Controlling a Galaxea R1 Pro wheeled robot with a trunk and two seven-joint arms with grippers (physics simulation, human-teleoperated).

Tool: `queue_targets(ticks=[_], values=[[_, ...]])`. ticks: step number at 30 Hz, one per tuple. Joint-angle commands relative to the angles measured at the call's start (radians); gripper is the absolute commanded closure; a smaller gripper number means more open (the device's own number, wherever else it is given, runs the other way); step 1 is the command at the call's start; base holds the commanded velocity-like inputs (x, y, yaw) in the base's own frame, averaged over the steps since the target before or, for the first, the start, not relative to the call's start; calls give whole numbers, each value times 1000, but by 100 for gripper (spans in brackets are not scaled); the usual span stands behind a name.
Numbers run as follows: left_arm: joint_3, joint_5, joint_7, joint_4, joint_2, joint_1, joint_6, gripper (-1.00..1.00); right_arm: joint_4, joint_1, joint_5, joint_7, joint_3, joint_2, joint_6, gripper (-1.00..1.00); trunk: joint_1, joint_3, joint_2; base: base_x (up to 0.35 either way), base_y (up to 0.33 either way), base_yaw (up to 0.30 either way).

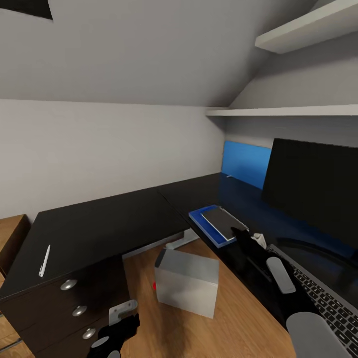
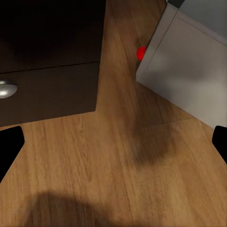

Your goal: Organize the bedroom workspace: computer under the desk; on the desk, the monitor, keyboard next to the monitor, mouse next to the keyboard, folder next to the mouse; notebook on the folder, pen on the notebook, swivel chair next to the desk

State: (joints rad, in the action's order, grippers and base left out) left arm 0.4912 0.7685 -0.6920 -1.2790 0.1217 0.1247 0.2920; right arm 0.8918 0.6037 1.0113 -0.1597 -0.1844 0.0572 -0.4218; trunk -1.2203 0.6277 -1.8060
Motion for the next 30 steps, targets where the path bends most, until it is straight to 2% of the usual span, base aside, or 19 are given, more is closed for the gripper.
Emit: queue_targets(ticks=[1,2,7,21,25,26,29,30], values=[[3,5,-7,-2,1,1,3,-100,1,1,15,7,-4,-1,-6,100,0,1,-1,0,0,0],[3,5,-7,-2,1,1,3,-100,4,1,35,21,-6,-3,-6,100,0,1,-1,0,0,0],[3,5,-7,-1,1,1,3,-100,9,1,76,41,-10,-5,-6,100,0,1,-1,0,0,0],[3,1,-7,-4,2,1,-2,-100,9,1,83,73,-6,-12,-6,100,0,1,-1,111,0,0],[8,0,-7,-14,3,0,-40,-100,9,1,83,80,-4,-13,-6,100,0,1,-1,10,0,0],[55,0,-10,-19,5,-12,-112,-100,9,1,83,82,-3,-13,-6,100,0,1,-1,3,0,0],[116,0,-11,-19,13,-32,-189,-100,9,1,83,82,-3,-14,-6,100,0,1,-1,2,0,0],[159,1,-12,-18,22,-46,-248,-100,9,1,82,83,-3,-15,-6,100,0,1,-1,0,0,0]])
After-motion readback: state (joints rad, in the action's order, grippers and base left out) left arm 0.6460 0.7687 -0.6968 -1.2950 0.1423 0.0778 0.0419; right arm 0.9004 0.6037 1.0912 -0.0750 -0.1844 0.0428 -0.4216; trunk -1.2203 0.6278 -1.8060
